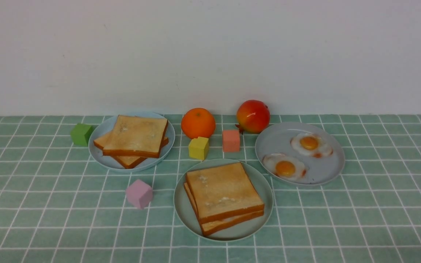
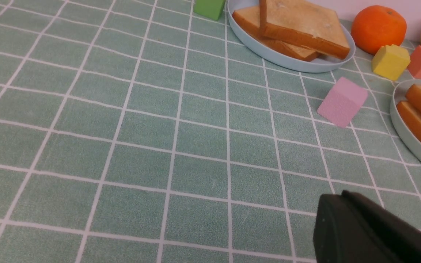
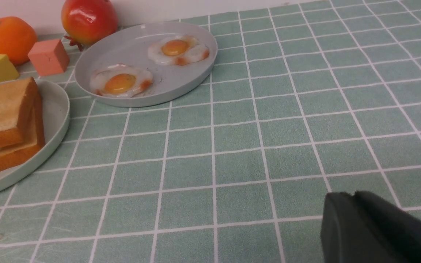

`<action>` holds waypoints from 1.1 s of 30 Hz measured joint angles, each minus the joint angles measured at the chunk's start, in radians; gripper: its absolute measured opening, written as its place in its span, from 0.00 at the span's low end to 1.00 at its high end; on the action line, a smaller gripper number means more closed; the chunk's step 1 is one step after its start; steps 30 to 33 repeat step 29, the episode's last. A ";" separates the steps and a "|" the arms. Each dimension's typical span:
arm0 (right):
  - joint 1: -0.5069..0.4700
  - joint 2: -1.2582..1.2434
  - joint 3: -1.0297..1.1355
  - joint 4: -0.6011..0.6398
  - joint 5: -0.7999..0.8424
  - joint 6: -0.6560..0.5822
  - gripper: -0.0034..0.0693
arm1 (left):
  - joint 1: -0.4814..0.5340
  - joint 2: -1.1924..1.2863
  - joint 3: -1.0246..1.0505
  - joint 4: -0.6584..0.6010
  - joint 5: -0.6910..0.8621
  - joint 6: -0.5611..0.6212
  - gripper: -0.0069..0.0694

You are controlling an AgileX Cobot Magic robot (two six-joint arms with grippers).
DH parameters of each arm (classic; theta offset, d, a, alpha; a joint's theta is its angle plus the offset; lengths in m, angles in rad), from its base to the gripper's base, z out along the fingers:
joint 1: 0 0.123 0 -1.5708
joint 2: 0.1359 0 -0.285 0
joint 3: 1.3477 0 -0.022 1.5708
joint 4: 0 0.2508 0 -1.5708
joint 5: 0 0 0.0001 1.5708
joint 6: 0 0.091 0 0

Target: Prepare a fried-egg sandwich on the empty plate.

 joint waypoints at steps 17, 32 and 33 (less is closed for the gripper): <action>0.000 0.000 0.000 0.000 0.000 0.000 0.12 | 0.000 0.000 0.000 0.001 0.000 0.000 0.11; 0.000 0.000 0.000 0.000 0.000 0.000 0.15 | 0.000 0.000 0.000 0.001 0.000 0.000 0.12; 0.000 0.000 0.000 0.000 0.000 0.000 0.15 | 0.000 0.000 0.000 0.001 0.000 0.000 0.12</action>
